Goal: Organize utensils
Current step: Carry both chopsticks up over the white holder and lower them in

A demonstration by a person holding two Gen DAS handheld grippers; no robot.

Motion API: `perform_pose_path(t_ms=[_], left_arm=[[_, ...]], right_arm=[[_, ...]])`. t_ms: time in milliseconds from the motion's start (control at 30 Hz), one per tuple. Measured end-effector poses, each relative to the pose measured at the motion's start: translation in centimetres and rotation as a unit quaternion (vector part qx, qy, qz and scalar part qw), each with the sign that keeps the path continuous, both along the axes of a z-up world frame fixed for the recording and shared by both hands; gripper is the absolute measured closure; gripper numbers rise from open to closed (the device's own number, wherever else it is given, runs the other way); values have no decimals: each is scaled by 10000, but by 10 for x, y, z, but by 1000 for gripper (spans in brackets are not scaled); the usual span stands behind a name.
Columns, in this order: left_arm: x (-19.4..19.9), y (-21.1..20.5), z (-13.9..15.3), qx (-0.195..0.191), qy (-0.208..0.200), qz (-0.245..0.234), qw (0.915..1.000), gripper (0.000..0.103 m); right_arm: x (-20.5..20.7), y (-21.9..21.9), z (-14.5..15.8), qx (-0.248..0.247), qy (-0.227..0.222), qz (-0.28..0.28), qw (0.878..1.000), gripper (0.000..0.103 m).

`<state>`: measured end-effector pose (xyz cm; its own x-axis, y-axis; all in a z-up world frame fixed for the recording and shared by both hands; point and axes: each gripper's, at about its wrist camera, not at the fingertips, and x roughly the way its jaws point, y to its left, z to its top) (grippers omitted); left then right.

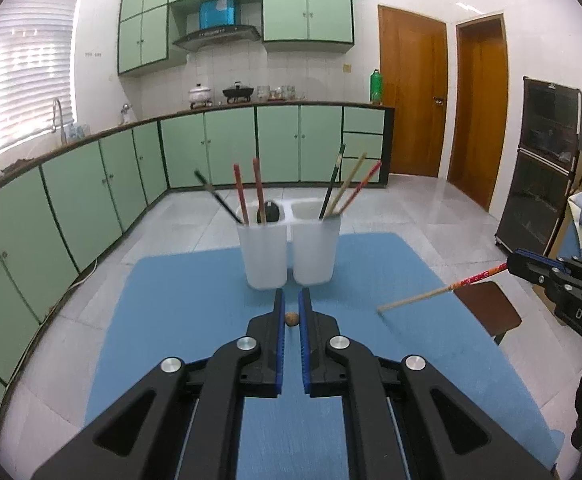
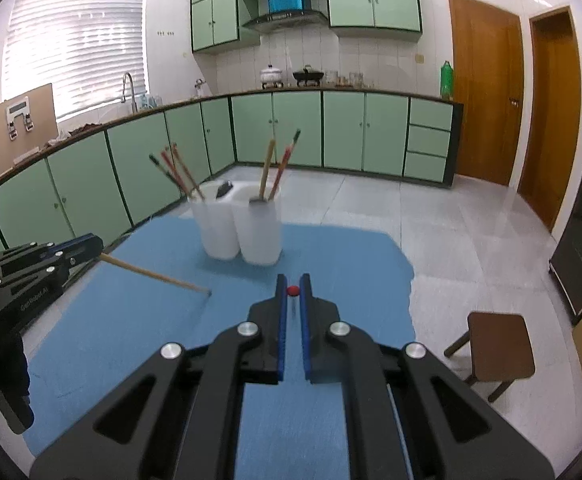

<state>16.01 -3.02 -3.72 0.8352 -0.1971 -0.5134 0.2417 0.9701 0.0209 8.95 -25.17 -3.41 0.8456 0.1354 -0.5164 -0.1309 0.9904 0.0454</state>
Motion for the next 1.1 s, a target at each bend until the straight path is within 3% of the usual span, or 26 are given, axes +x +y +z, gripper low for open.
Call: perform_pose_path(t_ms=[167, 367, 633, 900, 1100], left_arm=[[13, -1, 16, -64, -70, -122, 9999, 96], [33, 4, 21, -235, -10, -161, 9996, 96], [53, 5, 33, -351, -24, -244, 9991, 96], [68, -3, 81, -403, -562, -401, 9968, 97], [92, -7, 133, -516, -1287, -325, 9898, 97]], right_arm=[[16, -2, 20, 7, -188, 71, 9998, 98], [45, -6, 30, 437, 13, 294, 9986, 98], [71, 0, 54, 458, -6, 537, 9975, 98], [91, -1, 110, 645, -386, 850, 9935, 98], [118, 0, 155, 612, -902, 864, 9903, 98]])
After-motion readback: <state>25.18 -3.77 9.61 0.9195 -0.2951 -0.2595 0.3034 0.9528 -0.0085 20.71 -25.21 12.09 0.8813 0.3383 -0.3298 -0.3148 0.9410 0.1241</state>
